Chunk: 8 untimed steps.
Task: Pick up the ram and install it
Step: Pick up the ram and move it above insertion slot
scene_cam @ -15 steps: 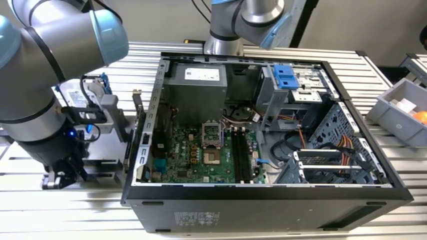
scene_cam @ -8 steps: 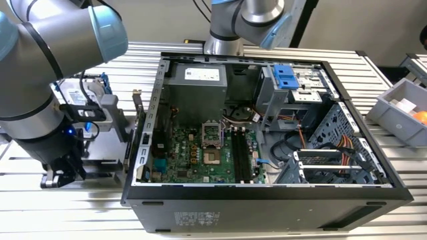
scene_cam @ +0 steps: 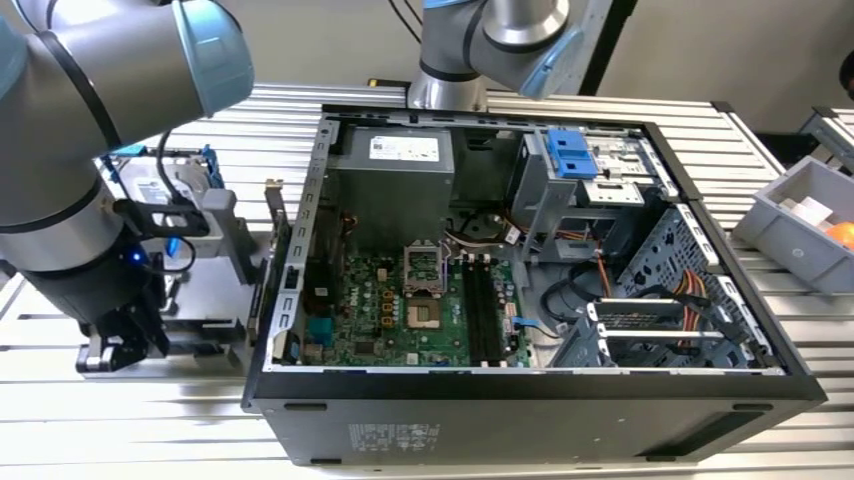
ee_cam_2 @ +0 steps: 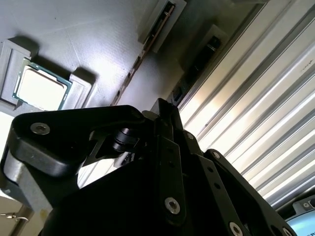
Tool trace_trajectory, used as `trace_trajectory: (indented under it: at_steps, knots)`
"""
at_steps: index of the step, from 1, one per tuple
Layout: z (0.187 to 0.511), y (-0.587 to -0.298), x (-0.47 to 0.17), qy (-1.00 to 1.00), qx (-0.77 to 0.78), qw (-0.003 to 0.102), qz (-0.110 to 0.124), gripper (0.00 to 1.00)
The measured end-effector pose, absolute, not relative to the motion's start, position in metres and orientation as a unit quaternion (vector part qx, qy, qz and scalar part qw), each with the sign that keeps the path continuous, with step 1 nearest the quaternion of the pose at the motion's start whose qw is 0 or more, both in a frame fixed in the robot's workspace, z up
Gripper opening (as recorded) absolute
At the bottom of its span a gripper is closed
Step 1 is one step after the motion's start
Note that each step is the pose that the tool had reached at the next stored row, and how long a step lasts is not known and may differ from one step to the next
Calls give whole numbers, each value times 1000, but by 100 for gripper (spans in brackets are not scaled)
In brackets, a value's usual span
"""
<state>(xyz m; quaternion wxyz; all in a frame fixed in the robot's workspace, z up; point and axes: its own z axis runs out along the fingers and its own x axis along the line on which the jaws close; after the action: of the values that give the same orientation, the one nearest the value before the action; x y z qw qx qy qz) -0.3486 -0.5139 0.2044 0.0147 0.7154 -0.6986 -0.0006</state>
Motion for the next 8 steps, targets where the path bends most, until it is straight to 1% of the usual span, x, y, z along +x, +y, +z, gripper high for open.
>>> trace_trajectory:
  at_steps: [8]
  knots:
    - [209,-514,-349,-699,715,15,-1,0]
